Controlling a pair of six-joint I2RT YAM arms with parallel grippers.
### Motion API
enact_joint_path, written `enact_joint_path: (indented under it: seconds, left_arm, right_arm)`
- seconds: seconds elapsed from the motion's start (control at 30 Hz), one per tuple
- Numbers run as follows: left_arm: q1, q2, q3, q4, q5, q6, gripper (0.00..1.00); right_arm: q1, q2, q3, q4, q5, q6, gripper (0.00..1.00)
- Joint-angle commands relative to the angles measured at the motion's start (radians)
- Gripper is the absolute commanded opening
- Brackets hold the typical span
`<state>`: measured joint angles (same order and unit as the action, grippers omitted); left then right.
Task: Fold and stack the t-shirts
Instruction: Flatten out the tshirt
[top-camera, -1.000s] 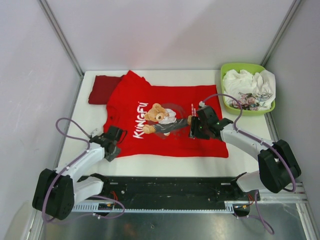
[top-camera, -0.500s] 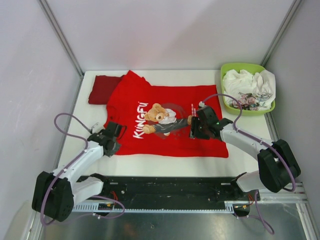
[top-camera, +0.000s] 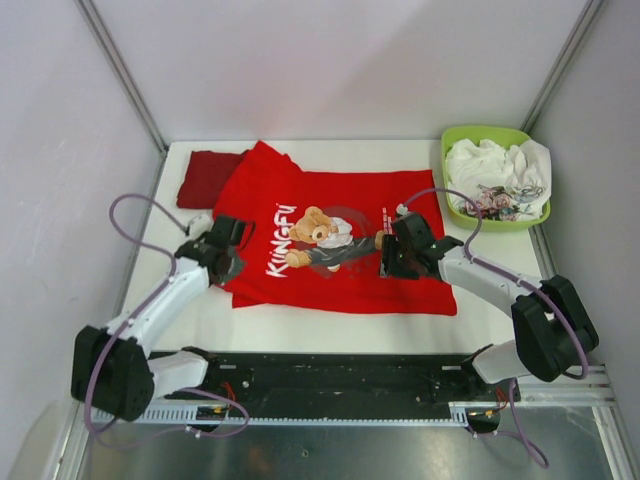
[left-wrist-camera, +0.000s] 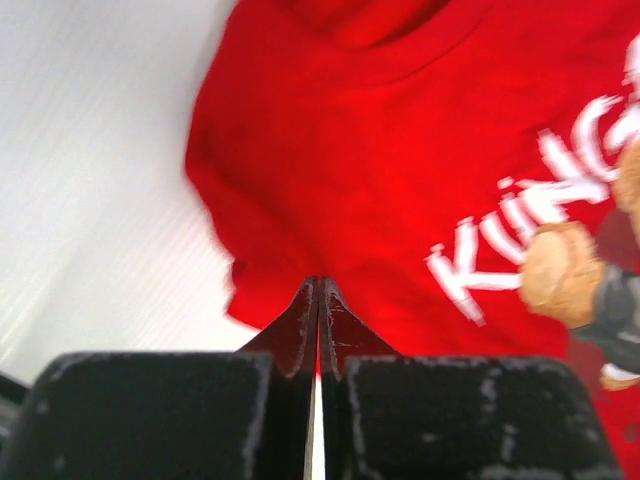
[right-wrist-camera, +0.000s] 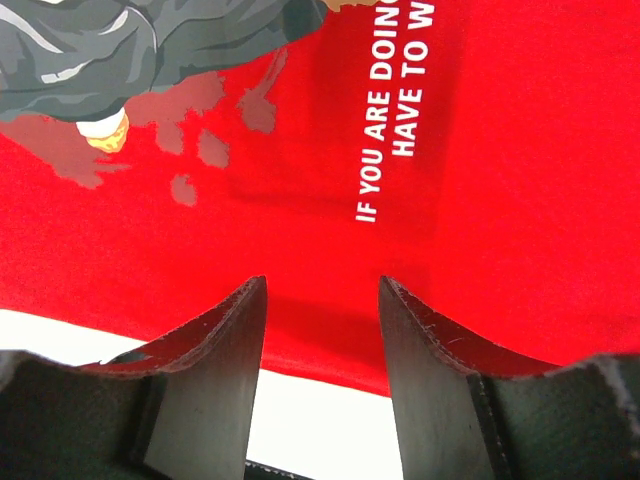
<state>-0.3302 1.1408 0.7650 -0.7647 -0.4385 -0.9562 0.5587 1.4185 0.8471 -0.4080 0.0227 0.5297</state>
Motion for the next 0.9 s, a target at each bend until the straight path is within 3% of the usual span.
enact_joint_path:
  seconds: [0.0, 0.23, 0.3, 0.43, 0.53, 0.7, 0.87]
  left_arm:
    - [0.005, 0.134, 0.134, 0.088, -0.023, 0.118, 0.0]
    - [0.004, 0.378, 0.212, 0.24, 0.1, 0.215, 0.0]
    - [0.005, 0.386, 0.225, 0.254, 0.117, 0.226, 0.07]
    - [0.011, 0.254, 0.167, 0.22, 0.102, 0.154, 0.34]
    - [0.031, 0.094, 0.056, 0.155, 0.084, 0.023, 0.43]
    - [0.076, -0.133, -0.174, 0.072, 0.057, -0.144, 0.4]
    - [0.091, -0.218, -0.27, 0.014, 0.01, -0.229, 0.36]
  right_arm:
    - [-0.012, 0.016, 0.023, 0.026, 0.03, -0.024, 0.53]
    - [-0.029, 0.02, 0.023, 0.021, 0.042, -0.039, 0.53]
    - [-0.03, 0.012, 0.023, 0.014, 0.05, -0.045, 0.53]
    - [-0.034, -0.008, 0.023, 0.003, 0.063, -0.053, 0.53]
    - [-0.03, -0.015, 0.023, 0.005, 0.054, -0.052, 0.53]
    - [-0.008, -0.017, 0.023, 0.003, 0.055, -0.048, 0.53]
    - [0.002, -0.019, 0.019, 0.001, 0.056, -0.049, 0.54]
